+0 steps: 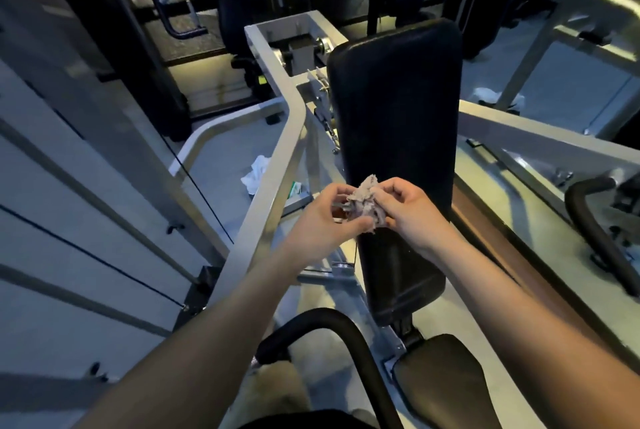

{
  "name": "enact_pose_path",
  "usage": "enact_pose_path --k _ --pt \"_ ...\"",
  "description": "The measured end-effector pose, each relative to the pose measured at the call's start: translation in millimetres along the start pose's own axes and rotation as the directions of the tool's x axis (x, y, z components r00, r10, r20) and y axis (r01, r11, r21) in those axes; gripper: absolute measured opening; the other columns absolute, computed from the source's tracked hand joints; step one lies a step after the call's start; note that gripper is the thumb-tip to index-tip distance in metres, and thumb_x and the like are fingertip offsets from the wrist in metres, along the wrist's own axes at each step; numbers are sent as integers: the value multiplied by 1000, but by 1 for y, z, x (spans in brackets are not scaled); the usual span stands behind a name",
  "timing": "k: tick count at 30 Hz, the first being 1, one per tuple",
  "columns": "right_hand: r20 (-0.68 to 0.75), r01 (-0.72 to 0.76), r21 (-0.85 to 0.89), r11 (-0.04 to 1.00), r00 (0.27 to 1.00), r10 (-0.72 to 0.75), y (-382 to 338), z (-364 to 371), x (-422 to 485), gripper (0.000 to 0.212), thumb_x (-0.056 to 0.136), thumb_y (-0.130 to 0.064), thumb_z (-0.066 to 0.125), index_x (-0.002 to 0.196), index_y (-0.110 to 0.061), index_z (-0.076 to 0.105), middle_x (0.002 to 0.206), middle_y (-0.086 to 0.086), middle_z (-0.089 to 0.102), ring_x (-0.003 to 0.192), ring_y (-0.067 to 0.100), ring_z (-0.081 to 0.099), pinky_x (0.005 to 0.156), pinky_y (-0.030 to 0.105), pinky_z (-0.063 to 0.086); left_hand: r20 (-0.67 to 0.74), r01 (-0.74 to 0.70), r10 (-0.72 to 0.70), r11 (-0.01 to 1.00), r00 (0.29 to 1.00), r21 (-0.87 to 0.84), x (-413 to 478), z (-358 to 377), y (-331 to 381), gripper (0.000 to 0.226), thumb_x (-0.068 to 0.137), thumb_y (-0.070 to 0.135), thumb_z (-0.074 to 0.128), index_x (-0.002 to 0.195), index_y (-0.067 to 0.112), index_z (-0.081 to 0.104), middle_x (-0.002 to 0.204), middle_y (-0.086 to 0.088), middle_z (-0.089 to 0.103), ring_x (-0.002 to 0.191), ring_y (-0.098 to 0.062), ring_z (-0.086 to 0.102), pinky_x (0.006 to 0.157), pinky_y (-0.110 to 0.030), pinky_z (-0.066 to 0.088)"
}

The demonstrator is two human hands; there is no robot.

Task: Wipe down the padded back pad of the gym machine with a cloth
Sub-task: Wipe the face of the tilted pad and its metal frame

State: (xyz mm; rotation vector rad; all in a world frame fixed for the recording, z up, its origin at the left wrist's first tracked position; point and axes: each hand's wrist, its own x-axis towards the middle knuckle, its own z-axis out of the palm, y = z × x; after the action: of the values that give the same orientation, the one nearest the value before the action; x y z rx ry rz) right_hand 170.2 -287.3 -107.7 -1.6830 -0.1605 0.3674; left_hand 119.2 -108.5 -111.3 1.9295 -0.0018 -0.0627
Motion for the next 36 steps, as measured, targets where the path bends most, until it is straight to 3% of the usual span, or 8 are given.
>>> enact_pose_path --k 5,13,16,20,24,28,32,36 --pt "-6 39 -19 999 999 -39 -22 11 14 16 101 -21 64 116 -15 63 97 18 74 89 27 72 85 42 59 -186 78 -110 982 976 -172 6 -21 3 14 86 42 63 94 31 64 98 -4 72 98 -30 69 91 -55 56" --pt "-56 14 -244 970 998 -29 -53 23 34 29 99 -18 65 124 -27 55 107 0 70 96 20 70 83 32 58 -109 122 -250 753 962 -647 47 -58 6 15 95 16 53 100 14 68 108 -17 66 99 -30 68 84 -42 60" --pt "-75 27 -296 955 996 -51 -66 27 43 28 96 -19 68 121 -27 57 110 -1 69 99 18 68 85 31 58 -72 94 -173 787 982 -610 60 -66 3 24 100 19 55 121 9 58 116 -17 66 106 -30 69 84 -41 61" --pt "-146 126 -478 869 965 -220 -91 29 58 14 99 -23 63 112 -27 66 105 -9 67 95 0 63 74 9 50 -197 -7 -113 853 974 -522 76 -80 9 23 91 20 67 112 18 60 111 -12 68 104 -28 70 88 -48 60" --pt "-257 265 -597 758 832 -493 -134 32 82 10 105 -23 55 111 -23 63 96 -13 64 88 -12 58 68 4 44 -283 -147 3 860 959 -488 113 -99 47 19 94 21 62 110 30 61 111 -3 68 103 -24 69 86 -48 60" --pt "-245 272 -749 604 733 -634 -163 28 115 13 106 -19 51 118 -13 54 99 -2 62 88 11 60 73 20 47 -427 -225 60 911 902 -347 163 -106 78 27 97 22 55 111 42 45 113 -1 60 92 -29 68 74 -44 60" --pt "-121 191 -889 416 778 -616 -140 26 129 12 106 -22 47 102 -12 42 87 7 59 76 34 60 65 47 50 -419 -69 -12 982 908 -178 189 -90 65 11 103 20 48 93 20 53 87 0 61 76 -21 55 69 -35 47" --pt "52 253 -937 240 781 -622 -113 28 129 12 100 -22 47 94 -17 39 80 9 50 59 34 49 49 43 41 -451 -29 -33 991 892 -130 194 -80 42 18 101 14 50 83 15 52 75 3 54 68 -14 48 62 -31 39"
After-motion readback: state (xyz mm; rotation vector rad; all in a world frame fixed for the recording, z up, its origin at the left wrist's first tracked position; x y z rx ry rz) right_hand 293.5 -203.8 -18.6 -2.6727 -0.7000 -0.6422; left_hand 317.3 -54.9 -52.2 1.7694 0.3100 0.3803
